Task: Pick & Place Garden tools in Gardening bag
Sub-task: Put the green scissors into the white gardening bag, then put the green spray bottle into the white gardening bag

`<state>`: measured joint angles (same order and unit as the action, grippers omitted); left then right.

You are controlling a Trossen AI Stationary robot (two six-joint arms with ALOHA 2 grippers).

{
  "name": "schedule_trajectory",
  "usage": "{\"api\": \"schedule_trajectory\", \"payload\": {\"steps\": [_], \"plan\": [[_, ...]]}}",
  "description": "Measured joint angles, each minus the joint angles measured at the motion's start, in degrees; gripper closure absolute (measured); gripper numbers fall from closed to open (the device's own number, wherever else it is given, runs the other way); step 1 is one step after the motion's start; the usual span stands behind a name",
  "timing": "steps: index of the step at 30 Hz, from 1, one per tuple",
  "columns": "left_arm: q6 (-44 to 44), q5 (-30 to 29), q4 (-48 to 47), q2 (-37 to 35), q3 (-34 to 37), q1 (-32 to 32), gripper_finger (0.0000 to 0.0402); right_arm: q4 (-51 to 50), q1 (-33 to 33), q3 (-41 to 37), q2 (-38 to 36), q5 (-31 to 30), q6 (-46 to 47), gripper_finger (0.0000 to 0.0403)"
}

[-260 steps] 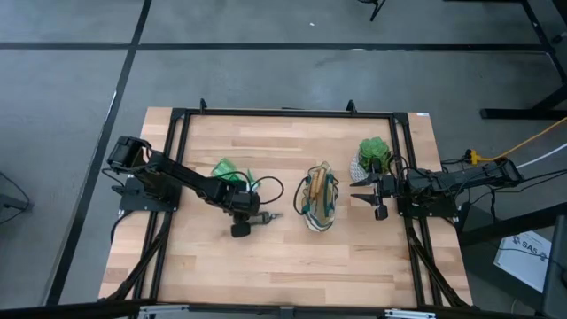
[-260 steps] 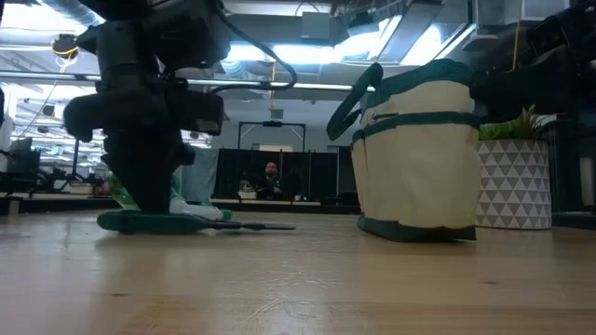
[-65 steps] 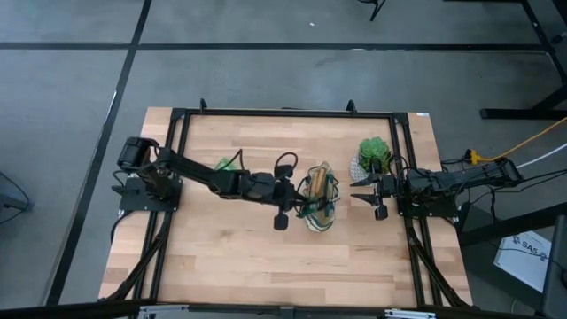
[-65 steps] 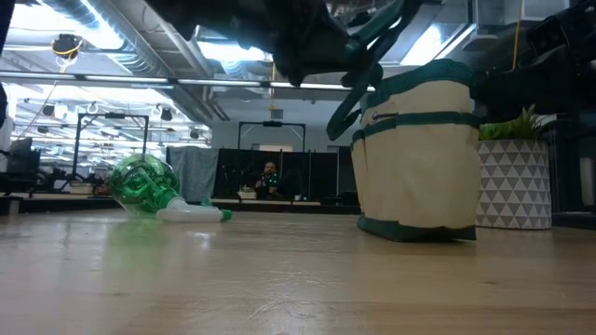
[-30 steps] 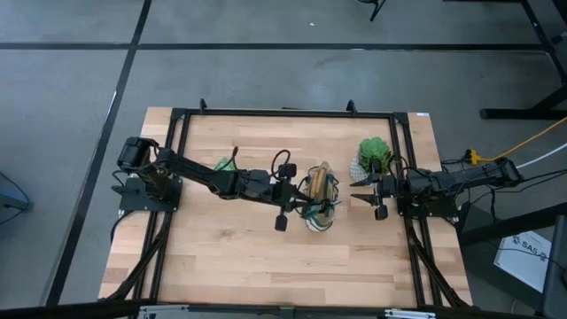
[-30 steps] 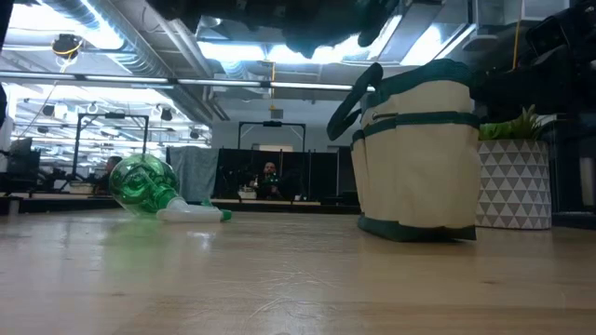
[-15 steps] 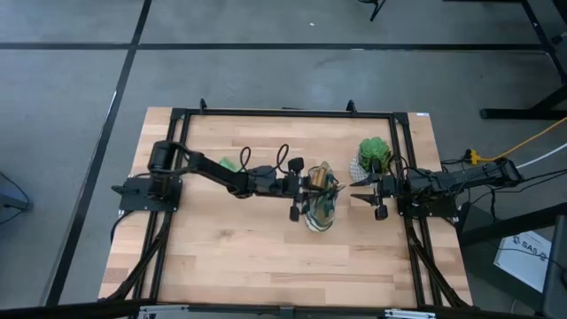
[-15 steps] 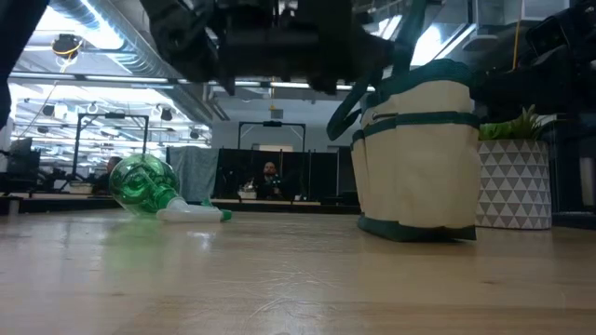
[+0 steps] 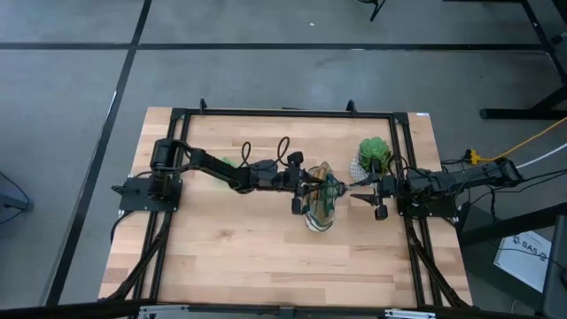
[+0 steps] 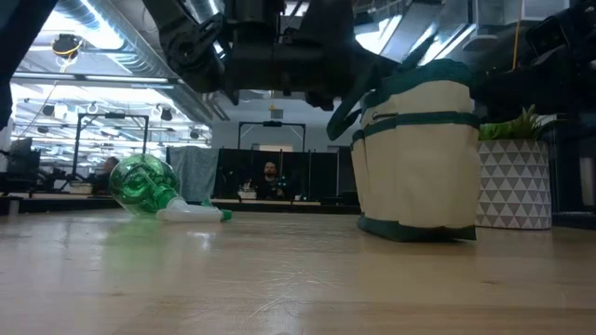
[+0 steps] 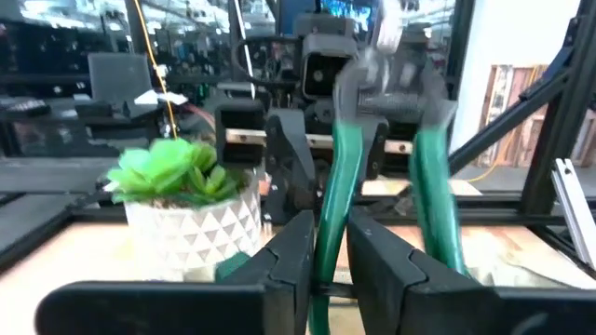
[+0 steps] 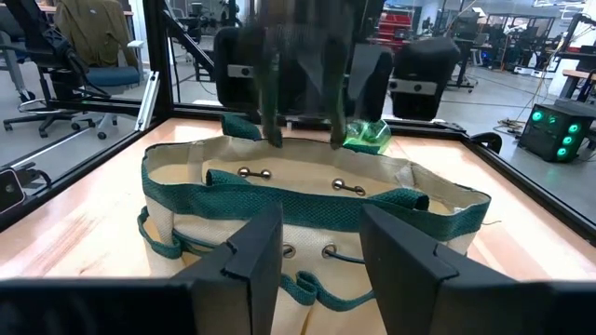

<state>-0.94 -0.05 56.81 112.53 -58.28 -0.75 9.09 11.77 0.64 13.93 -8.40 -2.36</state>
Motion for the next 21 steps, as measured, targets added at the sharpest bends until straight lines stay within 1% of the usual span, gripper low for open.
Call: {"api": "schedule_trajectory", "payload": {"steps": [8,13,16,19,21], "plan": [[-3.03,-0.26,-5.09,-0.04,0.0,0.03,0.0327,-0.01,-0.02,-0.02,0.0,0.0,-0.16,0.0256],[-2.96,-0.27,-5.06,-0.05,0.0,0.32,0.0327,0.03,0.0,-0.02,0.02,0.0,-0.12,0.0256],[-2.92,0.7,-4.77,-0.83,0.0,0.59,0.0327,0.01,0.0,-0.02,0.02,0.0,0.01,0.0256],[-1.58,1.72,-6.19,-2.62,0.0,0.74,0.0327,0.01,0.0,-0.02,0.02,0.0,0.01,0.0256],[1.09,1.88,-9.7,-4.8,0.0,1.08,0.0327,0.01,-0.01,-0.02,0.02,0.0,0.01,0.0256]]}}
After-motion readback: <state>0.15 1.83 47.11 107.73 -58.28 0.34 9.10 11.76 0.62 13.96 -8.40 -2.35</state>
